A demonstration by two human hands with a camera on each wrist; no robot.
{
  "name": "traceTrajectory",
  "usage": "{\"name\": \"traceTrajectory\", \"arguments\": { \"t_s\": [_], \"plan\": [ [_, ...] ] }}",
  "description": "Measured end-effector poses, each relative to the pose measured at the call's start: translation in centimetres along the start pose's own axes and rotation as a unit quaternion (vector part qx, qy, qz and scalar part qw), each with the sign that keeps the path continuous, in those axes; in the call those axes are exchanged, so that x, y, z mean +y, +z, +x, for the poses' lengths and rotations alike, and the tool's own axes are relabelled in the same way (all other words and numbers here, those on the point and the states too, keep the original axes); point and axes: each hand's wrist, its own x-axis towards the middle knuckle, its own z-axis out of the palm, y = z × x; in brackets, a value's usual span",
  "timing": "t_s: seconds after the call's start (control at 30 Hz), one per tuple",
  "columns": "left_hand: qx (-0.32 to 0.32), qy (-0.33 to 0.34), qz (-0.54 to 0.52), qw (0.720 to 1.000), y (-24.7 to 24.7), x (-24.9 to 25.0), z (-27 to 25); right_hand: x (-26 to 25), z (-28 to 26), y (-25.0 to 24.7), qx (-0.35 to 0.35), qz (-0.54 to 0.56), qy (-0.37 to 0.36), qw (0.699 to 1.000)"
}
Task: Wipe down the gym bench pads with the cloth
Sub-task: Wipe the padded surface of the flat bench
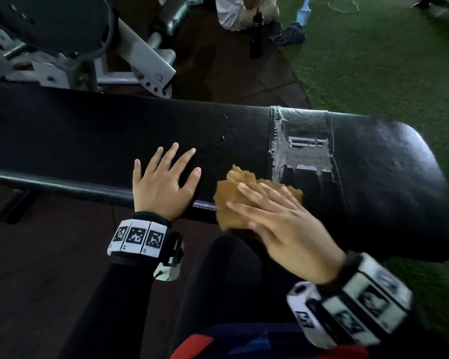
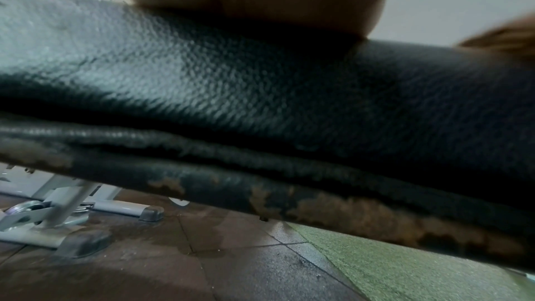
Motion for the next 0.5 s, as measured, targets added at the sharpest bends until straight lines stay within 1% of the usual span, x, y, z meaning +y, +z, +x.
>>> {"name": "traceTrajectory", "arguments": {
  "t_s": [0.07,0.17,0.27,0.33,0.37,0.43,0.5],
  "plan": [
    [0.002,0.001,0.000,1.000,0.1,0.0,0.0,1.8,-1.7,-1.1,-0.009,-0.002,0.008,1.000],
    [0.007,-0.001,0.000,1.000,0.2,0.0,0.0,3.8,-2.3,-2.2,-0.004,0.016,0.061,0.998],
    [0.005,-0.001,0.000,1.000,0.1,0.1,0.1,4.5,-0.4,-2.2,0.031,0.031,0.112,0.993],
    [0.006,-0.003,-0.002,1.000,0.0,0.2,0.1,4.0,1.7,-1.8,0.050,0.017,0.125,0.991],
    [0.004,-0.004,-0.006,1.000,-0.1,0.2,0.1,3.4,2.7,-1.5,0.050,0.010,0.118,0.992],
    [-0.003,-0.005,-0.023,1.000,-0.4,0.2,0.1,1.8,4.0,-0.9,0.032,0.014,0.079,0.996],
    [-0.005,-0.017,-0.072,0.997,-0.9,0.3,-0.1,-0.1,4.0,-0.1,0.011,0.024,0.032,0.999]
  ]
}}
